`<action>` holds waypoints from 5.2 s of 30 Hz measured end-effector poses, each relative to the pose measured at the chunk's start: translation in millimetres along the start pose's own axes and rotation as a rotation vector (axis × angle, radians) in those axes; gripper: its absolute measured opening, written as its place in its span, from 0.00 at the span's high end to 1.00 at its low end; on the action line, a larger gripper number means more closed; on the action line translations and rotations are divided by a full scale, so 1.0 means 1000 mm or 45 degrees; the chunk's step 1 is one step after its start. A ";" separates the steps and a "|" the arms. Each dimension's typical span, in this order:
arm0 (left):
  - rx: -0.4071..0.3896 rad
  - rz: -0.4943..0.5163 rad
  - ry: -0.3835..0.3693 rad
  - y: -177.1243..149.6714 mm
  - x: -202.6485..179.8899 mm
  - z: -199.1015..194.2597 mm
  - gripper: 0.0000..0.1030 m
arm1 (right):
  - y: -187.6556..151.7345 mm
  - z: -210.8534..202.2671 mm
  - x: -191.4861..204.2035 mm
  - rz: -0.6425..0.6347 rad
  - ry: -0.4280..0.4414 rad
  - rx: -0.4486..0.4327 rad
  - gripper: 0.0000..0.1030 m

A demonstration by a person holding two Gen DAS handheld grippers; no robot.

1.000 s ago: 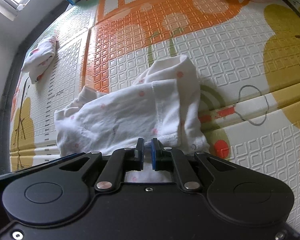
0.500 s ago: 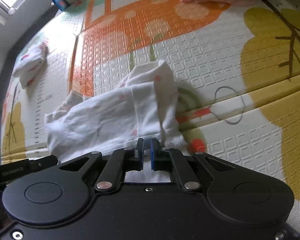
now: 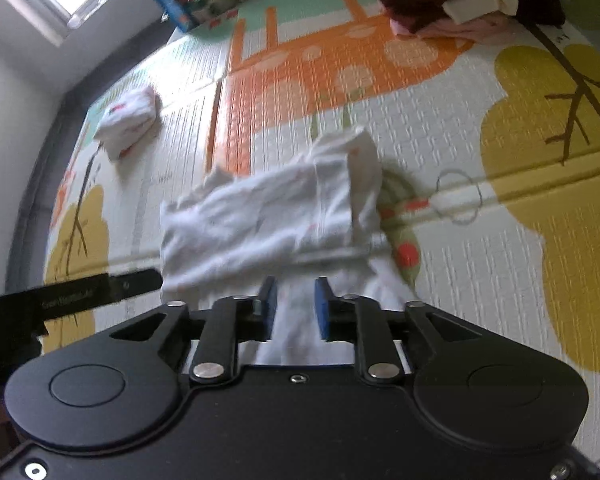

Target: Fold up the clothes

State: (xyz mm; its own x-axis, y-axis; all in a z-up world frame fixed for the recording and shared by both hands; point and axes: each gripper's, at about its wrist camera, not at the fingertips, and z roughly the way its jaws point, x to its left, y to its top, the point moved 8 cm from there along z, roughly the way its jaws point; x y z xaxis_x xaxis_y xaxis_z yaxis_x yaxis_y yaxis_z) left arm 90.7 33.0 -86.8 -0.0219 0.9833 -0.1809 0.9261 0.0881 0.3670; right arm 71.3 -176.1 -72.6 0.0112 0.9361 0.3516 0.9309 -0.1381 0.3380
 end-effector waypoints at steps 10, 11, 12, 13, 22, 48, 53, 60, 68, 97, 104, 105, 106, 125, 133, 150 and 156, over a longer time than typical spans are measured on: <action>0.039 0.126 0.104 -0.044 -0.005 -0.007 0.24 | -0.050 -0.006 -0.007 -0.084 -0.097 0.081 0.59; 0.042 0.140 0.115 -0.048 -0.004 -0.009 0.24 | -0.053 -0.007 -0.008 -0.100 -0.108 0.088 0.59; 0.046 0.151 0.123 -0.051 -0.003 -0.010 0.23 | -0.056 -0.008 -0.009 -0.113 -0.114 0.098 0.59; 0.053 0.158 0.130 -0.055 -0.001 -0.011 0.22 | -0.059 -0.009 -0.009 -0.121 -0.117 0.107 0.59; 0.160 0.086 0.136 -0.084 0.023 -0.008 0.21 | -0.082 -0.018 -0.030 -0.153 -0.202 0.132 0.57; 0.243 0.076 0.064 -0.124 0.039 0.002 0.22 | -0.108 -0.009 -0.070 -0.111 -0.299 0.158 0.57; 0.234 0.064 0.056 -0.124 0.039 0.003 0.22 | -0.109 -0.009 -0.075 -0.108 -0.310 0.159 0.57; 0.211 0.075 0.040 -0.125 0.037 0.001 0.29 | -0.111 -0.008 -0.076 -0.136 -0.302 0.158 0.63; 0.212 0.109 0.008 -0.128 0.029 -0.002 0.48 | -0.115 -0.008 -0.067 -0.145 -0.231 0.180 0.89; 0.381 0.126 -0.088 -0.159 0.028 -0.018 0.84 | -0.145 -0.030 -0.070 -0.155 -0.133 0.269 0.93; 0.398 0.149 -0.096 -0.148 0.022 -0.019 0.84 | -0.150 -0.039 -0.067 -0.173 -0.117 0.286 0.93; 0.392 0.149 -0.103 -0.146 0.021 -0.021 0.84 | -0.148 -0.040 -0.065 -0.177 -0.111 0.279 0.93; 0.384 0.150 -0.110 -0.142 0.020 -0.022 0.84 | -0.146 -0.042 -0.063 -0.179 -0.104 0.268 0.93; 0.249 0.186 -0.134 -0.100 0.007 -0.040 0.82 | -0.077 -0.060 -0.020 -0.227 0.018 0.068 0.93; 0.343 0.158 -0.060 -0.127 0.022 -0.028 0.50 | -0.092 -0.051 -0.029 -0.195 0.000 0.132 0.93; 0.422 0.139 -0.049 -0.155 0.027 -0.017 0.39 | -0.108 -0.052 -0.070 -0.097 -0.161 0.162 0.69; 0.423 0.128 -0.087 -0.156 0.025 -0.016 0.26 | -0.115 -0.041 -0.082 -0.061 -0.198 0.201 0.67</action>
State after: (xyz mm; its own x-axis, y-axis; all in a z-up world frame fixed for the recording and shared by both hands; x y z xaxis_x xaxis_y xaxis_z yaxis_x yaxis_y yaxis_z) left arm -60.4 46.8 -134.1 0.0905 0.9704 -0.2237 0.9945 -0.0764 0.0712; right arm -51.3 -250.7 -104.1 0.0101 0.9806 0.1956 0.9772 -0.0512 0.2062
